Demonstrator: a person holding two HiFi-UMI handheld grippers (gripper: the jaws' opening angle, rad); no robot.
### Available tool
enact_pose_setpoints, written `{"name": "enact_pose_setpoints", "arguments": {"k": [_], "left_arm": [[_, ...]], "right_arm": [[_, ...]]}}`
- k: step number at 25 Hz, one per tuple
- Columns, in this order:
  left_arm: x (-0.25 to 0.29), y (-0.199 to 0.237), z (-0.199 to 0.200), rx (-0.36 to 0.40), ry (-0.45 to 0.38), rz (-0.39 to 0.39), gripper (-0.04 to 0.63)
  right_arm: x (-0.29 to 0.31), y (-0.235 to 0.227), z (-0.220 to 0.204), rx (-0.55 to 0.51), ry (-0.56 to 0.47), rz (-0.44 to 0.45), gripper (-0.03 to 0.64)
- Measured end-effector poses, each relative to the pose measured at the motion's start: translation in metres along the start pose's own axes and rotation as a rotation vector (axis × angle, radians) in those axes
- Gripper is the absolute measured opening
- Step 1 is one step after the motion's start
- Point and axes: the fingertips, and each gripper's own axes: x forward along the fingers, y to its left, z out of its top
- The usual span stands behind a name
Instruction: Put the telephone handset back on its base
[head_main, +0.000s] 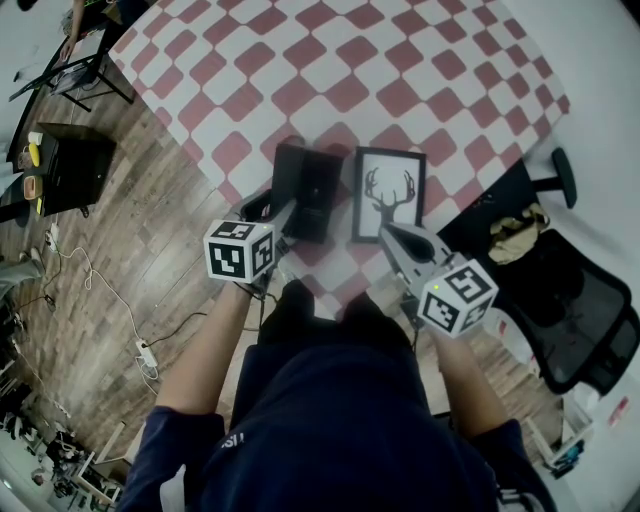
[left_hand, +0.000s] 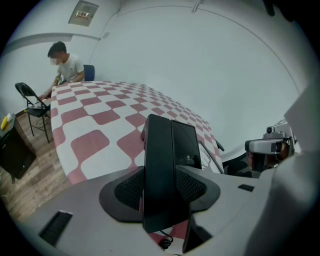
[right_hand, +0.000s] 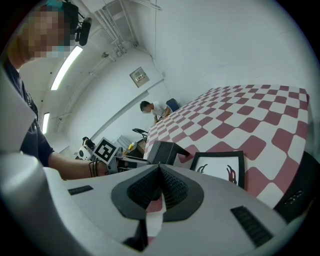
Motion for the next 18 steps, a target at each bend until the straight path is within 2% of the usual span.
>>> {"name": "enact_pose_setpoints", "arguments": {"k": [12, 18], "left_arm": [[-0.015, -0.003, 0.006, 0.016, -0.033, -0.009, 0.227], [-0.044, -0.016, 0.022, 0.099, -0.075, -0.019, 0.227]], "right_arm": [[-0.001, 0.009, 0.005, -0.015, -0.012, -0.007, 0.017], [-0.002, 0.02, 0.013, -0.035, -0.039, -0.011, 0.017]]}}
